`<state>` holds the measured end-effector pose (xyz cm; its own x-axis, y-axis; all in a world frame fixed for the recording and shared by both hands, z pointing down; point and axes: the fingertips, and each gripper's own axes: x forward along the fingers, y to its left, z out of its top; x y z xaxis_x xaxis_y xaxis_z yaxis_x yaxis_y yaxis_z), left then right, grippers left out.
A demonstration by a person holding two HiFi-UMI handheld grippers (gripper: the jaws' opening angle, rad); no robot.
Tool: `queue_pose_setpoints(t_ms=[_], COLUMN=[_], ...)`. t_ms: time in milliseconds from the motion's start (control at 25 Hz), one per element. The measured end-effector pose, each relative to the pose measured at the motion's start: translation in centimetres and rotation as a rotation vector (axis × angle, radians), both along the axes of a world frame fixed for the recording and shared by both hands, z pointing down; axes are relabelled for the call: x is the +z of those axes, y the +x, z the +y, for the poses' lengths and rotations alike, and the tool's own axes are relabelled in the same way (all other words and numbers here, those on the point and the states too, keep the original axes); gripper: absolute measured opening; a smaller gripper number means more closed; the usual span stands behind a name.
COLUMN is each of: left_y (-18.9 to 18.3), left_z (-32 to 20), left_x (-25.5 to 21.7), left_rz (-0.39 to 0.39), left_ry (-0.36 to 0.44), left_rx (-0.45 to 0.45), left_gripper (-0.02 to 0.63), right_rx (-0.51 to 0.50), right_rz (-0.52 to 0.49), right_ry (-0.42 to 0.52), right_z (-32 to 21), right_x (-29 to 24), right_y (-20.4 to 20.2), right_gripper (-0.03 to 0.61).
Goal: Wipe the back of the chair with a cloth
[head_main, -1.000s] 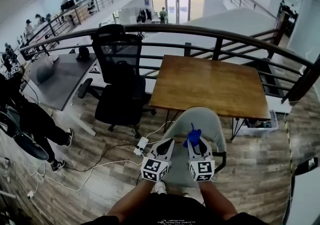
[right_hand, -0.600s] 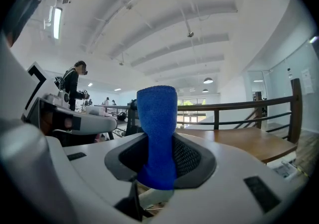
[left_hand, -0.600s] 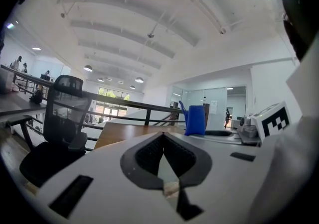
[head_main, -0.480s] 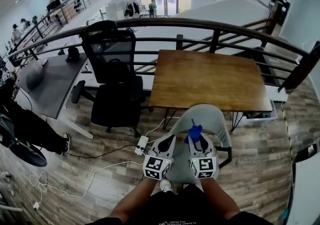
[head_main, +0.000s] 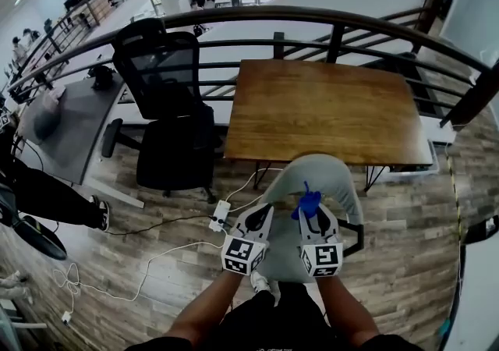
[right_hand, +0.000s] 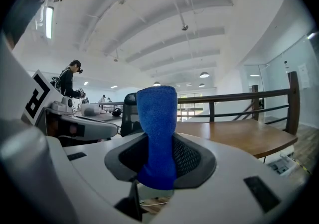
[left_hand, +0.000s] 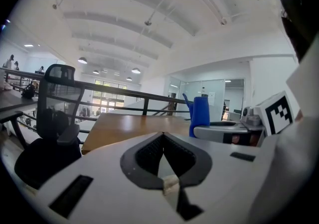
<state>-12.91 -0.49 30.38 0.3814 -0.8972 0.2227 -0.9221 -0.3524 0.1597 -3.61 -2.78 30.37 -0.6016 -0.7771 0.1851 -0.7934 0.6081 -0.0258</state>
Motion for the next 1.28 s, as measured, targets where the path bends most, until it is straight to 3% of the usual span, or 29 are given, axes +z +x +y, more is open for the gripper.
queue_pose_setpoints(t_ms=[480, 680, 840, 1280], left_y=[1.5, 0.4, -1.0, -2.7], left_z=[-7.4, -9.8, -10.6, -13.3], left_x=[7.1, 10.2, 11.9, 15.1], left_rz=[0.001, 0.004, 0.007, 0.034], left_ry=[-0.052, -0.083, -0.109, -0.130], left_rx=[-0.010, -0.062, -0.114, -0.154], left_gripper=[0.003, 0.003, 0.003, 0.003], right_rx=[-0.001, 0.013, 0.004, -0.018], right_rz=[0.002, -0.004, -0.012, 0.011], right_ry=[-0.066, -0.083, -0.099, -0.127], right_z=[-6.3, -9.0, -10.0, -13.4], right_x=[7.4, 10.1, 11.6, 15.0], right_y=[1.2, 1.2, 0.2, -4.2], right_gripper=[0.135, 0.135, 0.135, 0.135])
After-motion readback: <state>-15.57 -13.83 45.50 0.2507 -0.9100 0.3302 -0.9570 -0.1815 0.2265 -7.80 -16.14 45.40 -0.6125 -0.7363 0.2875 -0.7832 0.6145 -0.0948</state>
